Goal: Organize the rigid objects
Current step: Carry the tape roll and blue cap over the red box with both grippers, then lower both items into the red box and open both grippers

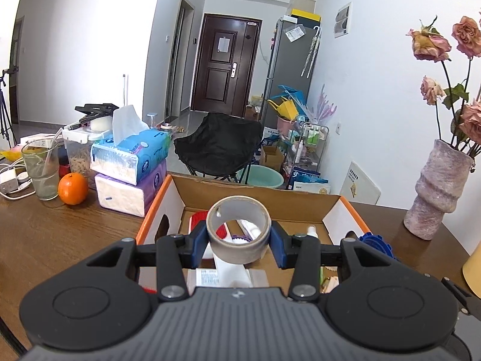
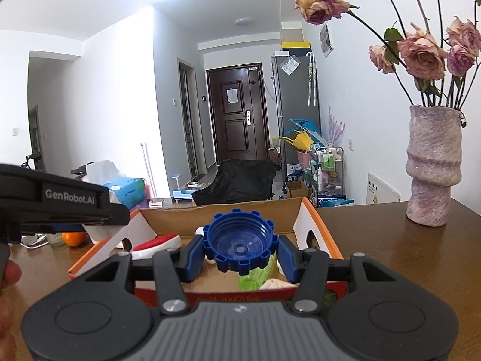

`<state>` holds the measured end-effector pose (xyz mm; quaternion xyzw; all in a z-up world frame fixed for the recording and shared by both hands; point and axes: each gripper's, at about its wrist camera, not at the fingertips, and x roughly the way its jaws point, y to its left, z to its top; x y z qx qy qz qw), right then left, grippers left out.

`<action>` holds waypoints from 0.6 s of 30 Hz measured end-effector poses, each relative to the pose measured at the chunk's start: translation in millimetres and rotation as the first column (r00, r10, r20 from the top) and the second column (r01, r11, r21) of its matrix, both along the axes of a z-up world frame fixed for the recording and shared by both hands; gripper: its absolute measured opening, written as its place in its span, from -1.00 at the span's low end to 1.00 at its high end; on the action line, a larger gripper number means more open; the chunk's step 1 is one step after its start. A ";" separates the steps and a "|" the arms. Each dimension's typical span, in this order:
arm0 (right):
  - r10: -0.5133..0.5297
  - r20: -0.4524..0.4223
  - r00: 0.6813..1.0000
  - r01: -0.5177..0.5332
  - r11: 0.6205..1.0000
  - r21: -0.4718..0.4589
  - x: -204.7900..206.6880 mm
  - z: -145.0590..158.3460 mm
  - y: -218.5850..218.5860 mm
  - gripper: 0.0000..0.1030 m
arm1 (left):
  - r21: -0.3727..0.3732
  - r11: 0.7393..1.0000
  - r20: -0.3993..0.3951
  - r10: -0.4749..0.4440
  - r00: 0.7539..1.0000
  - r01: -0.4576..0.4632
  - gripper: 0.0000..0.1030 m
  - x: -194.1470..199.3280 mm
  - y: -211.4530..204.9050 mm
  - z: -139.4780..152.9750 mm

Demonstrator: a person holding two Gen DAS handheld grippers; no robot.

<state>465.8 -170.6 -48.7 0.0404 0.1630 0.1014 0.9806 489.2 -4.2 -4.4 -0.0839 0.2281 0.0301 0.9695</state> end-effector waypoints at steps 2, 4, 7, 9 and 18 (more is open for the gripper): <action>0.003 0.000 1.000 -0.003 1.000 -0.001 3.8 -0.3 2.1 -0.01 | 0.005 1.000 0.001 0.003 1.000 -0.003 -0.14 5.5 0.4 -0.5; 0.006 -0.001 1.000 -0.006 1.000 -0.003 9.1 -0.7 3.0 -0.01 | 0.008 1.000 0.002 0.006 1.000 -0.006 -0.14 10.9 1.1 -0.9; 0.007 0.003 1.000 -0.007 1.000 -0.004 17.0 -0.7 4.1 -0.01 | 0.013 1.000 0.002 0.010 1.000 -0.010 -0.14 19.0 2.4 -1.9; 0.010 0.003 1.000 -0.010 1.000 -0.006 21.8 -1.2 5.7 -0.01 | 0.017 1.000 0.001 0.012 1.000 -0.012 -0.14 24.6 2.6 -2.4; 0.009 -0.012 1.000 -0.009 1.000 -0.022 45.1 -6.4 9.4 -0.01 | 0.045 0.999 0.001 0.017 1.000 -0.017 -0.14 48.2 1.6 -5.0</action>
